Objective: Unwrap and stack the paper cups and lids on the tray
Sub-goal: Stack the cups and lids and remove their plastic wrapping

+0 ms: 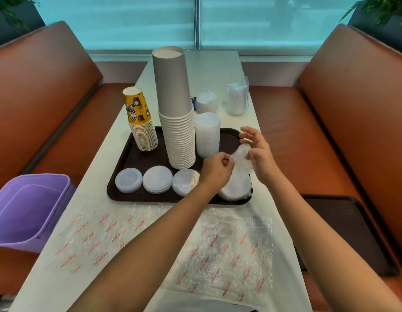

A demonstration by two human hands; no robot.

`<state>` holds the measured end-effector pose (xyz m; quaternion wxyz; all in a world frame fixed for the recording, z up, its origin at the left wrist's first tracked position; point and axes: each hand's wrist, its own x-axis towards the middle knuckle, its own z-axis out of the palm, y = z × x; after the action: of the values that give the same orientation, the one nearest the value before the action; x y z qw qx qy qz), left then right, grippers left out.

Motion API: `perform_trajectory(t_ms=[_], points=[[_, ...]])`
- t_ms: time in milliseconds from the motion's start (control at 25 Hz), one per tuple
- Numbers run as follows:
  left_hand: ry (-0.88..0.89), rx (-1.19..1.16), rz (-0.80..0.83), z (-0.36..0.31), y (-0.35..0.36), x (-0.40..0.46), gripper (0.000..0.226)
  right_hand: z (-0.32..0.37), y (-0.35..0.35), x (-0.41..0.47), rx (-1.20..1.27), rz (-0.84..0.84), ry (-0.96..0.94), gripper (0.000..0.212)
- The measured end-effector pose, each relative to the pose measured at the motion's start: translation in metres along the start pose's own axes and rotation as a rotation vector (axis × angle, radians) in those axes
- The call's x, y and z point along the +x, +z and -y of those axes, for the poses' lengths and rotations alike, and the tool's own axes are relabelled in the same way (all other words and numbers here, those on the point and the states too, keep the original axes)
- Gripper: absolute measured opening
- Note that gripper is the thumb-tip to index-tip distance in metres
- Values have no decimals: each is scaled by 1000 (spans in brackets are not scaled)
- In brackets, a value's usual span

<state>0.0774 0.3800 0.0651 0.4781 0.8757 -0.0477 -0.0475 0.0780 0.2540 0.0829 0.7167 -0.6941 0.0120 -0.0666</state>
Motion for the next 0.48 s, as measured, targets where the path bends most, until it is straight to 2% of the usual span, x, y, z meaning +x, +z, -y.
perform_trajectory(t_ms=[80,200,280,320,360,400,480], points=[[-67,-52,-34,-3,-3,8,17,-16,-4,-6,-70,-9,79,69],[-90,-169,-15,-14,-9,16,19,-52,-5,-18,-348,85,183,38],[-77,-353,64,-18,-12,14,17,-62,-5,-19,-425,7,182,16],[-84,-434,110,-16,-13,10,8,-63,-6,-18,-415,-57,175,16],[-101,-441,133,-10,-13,7,13,-61,-7,-18,-401,-98,164,17],[-123,-402,131,-1,-11,4,28,-59,-7,-19,-390,-94,147,17],[-160,-216,62,17,-5,-1,49,-57,-5,-23,-438,-1,126,22]])
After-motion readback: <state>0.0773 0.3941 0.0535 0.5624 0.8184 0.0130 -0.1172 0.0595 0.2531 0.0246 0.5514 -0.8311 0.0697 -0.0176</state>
